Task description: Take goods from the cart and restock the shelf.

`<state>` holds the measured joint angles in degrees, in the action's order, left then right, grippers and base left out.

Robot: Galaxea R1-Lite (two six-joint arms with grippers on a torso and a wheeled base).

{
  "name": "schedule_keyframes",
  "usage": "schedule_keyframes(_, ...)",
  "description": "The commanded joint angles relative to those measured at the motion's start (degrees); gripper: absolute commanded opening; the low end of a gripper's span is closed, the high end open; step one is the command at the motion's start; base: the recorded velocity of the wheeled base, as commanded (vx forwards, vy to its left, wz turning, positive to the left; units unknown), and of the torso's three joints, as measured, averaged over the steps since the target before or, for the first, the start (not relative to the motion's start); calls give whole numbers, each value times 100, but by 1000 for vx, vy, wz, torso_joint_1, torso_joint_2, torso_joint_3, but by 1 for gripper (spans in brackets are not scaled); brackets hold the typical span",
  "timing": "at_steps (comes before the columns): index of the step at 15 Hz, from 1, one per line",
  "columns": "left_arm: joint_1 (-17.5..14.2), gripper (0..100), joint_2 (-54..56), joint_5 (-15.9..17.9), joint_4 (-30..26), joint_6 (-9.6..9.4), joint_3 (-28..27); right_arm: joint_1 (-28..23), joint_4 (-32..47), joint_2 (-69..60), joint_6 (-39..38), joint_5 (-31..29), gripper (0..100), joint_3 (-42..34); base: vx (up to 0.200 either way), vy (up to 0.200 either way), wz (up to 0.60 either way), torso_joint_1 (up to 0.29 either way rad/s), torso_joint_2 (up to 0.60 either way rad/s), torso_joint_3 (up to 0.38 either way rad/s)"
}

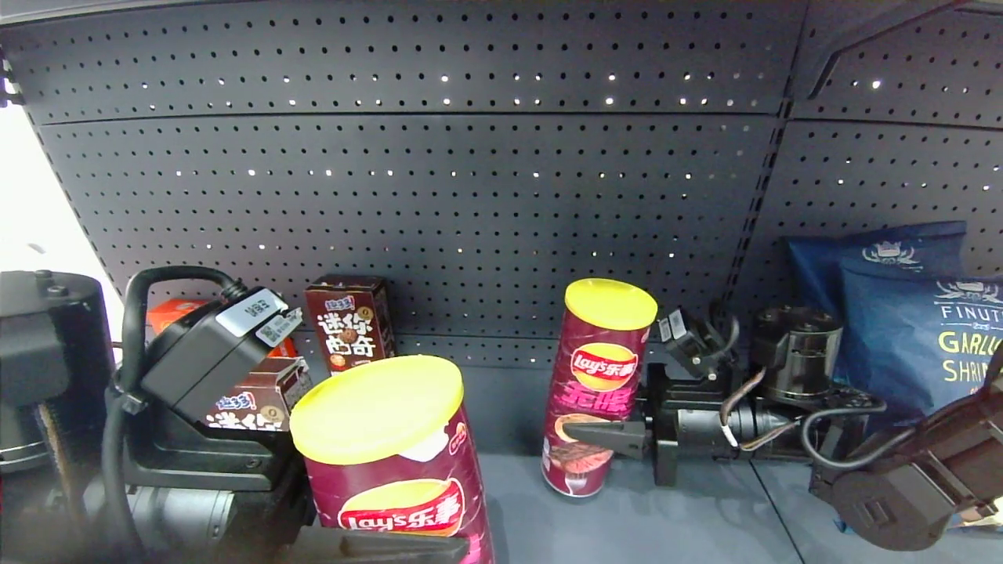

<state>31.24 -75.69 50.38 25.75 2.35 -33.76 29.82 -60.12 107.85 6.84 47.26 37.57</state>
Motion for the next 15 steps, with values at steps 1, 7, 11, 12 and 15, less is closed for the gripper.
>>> schedule_keyframes(1,-4,0,2,-2,1,2,1,94,-8,-291,10,2,0,-259,0,0,0,0,0,0)
schedule_keyframes(7,-4,0,2,-2,1,2,27,200,-17,-678,37,-15,0,-699,0,0,0,0,0,0)
schedule_keyframes(11,-4,0,37,-2,1,11,159,270,-237,-757,28,-15,0,-997,0,0,0,0,0,0)
schedule_keyframes(12,-4,0,63,-2,1,11,168,279,-254,-739,28,-15,0,-1085,0,0,0,0,0,0)
schedule_keyframes(15,-31,0,46,-37,1,11,132,270,-254,-686,28,-15,0,-1112,0,0,0,0,0,0)
